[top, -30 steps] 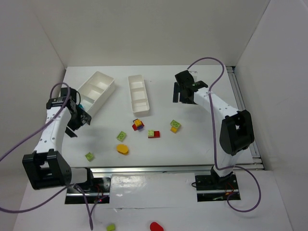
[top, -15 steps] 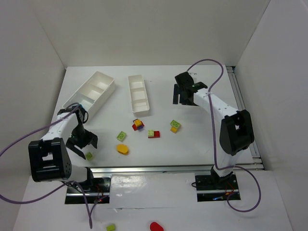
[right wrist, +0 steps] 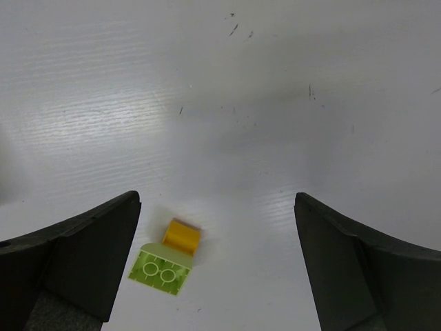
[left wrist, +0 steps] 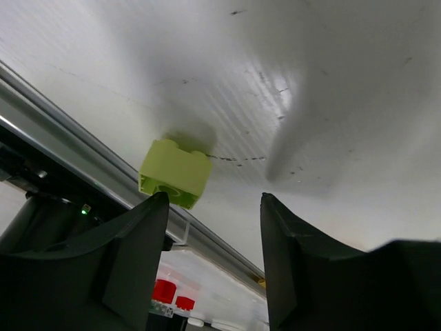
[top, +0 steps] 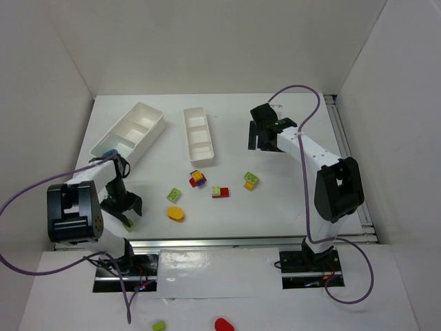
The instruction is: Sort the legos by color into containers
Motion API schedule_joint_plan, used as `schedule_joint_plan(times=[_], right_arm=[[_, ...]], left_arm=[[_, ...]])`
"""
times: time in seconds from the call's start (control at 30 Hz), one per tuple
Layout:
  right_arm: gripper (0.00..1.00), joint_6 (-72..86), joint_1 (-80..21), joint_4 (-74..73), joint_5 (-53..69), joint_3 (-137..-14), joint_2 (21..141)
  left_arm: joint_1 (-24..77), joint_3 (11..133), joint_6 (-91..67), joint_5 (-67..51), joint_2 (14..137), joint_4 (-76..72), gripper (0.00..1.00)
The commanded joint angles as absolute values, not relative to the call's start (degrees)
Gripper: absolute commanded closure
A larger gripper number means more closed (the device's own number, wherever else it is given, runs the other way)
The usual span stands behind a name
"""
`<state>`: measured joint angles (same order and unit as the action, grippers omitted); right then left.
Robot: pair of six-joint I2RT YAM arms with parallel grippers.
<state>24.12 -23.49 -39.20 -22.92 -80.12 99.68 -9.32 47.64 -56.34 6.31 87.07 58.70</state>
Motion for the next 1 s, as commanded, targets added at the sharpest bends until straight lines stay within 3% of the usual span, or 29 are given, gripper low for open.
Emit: schedule_joint_plan(times=[0.0,0.17,0.63,0.8,0.97], right_arm=[[0.0,23.99,-23.64,-38.58,-24.87,-80.6,97.21],[0.0,23.99,-23.12,-39.2,-24.87,-80.6,97.21],[0.0,23.99,-23.12,-39.2,-24.35,-81.74,97.73],[0.0,24.52,-23.12,-39.2,-24.35,-81.74,97.73],[0.0,24.52,-23.12,-39.2,-24.35,-81.74,97.21]], left_arm=[[-9.23,46.76,-58.36,5.45,87.36,56.96,0.36],[-9.23,47.46,-57.05,6.06,87.36,55.72,0.44],[2.62,64.48,-43.95,-3.6,100.98,47.46,0.45],[9.04,73.81,-41.76,1.04,100.29,49.04,0.26],[10.81,78.75,-39.91,5.54,98.96,52.47,0.18]])
